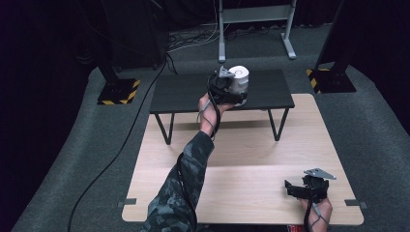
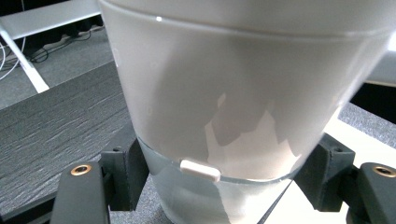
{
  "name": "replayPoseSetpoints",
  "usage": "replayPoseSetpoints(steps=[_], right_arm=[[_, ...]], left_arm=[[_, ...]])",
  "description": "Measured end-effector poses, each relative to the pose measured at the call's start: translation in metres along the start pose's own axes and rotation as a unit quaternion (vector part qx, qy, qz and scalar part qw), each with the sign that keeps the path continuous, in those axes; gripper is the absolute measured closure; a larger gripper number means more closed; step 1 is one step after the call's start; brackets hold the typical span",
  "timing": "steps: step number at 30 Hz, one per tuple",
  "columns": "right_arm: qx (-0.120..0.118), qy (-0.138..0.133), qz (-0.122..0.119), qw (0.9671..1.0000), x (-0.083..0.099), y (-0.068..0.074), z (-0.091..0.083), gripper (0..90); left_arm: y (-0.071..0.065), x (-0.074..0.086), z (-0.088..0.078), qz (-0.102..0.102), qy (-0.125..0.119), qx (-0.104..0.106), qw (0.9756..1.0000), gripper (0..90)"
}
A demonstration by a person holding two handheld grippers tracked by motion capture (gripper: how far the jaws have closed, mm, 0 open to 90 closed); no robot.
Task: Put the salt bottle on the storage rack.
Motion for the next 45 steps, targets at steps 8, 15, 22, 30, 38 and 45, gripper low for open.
replayPoseSetpoints(steps=[8,15,22,30,38,45], right_arm=[[0.000,0.000,0.000,1.0000,0.000,0.000,0.000,0.0],[0.001,0.001,-0.002,1.0000,0.000,0.001,0.000,0.0],[-0.002,0.000,-0.002,1.0000,0.000,-0.001,0.000,0.0],[0.001,0.000,-0.002,1.0000,0.000,0.000,0.000,0.0],[0.005,0.003,-0.004,1.0000,-0.001,0.002,0.000,0.0],[0.009,0.003,-0.007,0.9999,-0.001,0.004,0.001,0.0]], left_arm=[[-0.002,-0.001,0.000,0.003,0.002,-0.005,1.0000,28.0],[-0.009,0.003,-0.003,-0.008,-0.008,-0.023,0.9997,20.0],[-0.020,0.016,-0.027,-0.003,-0.007,-0.054,0.9985,0.1],[-0.030,0.059,-0.069,0.031,0.001,-0.059,0.9978,0.0],[-0.042,0.132,-0.098,0.046,0.006,-0.097,0.9942,0.0],[-0.035,0.220,-0.084,-0.014,0.083,-0.090,0.9924,0.0]])
Point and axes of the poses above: each handheld gripper's, and its own axes: z roughly forward along the jaws, x roughly out of its underside, y roughly to its left, the point moved 2 cm from there along z, roughly forward along the jaws, and after that the axes turned 6 degrees about y, right-handed, at the moved point
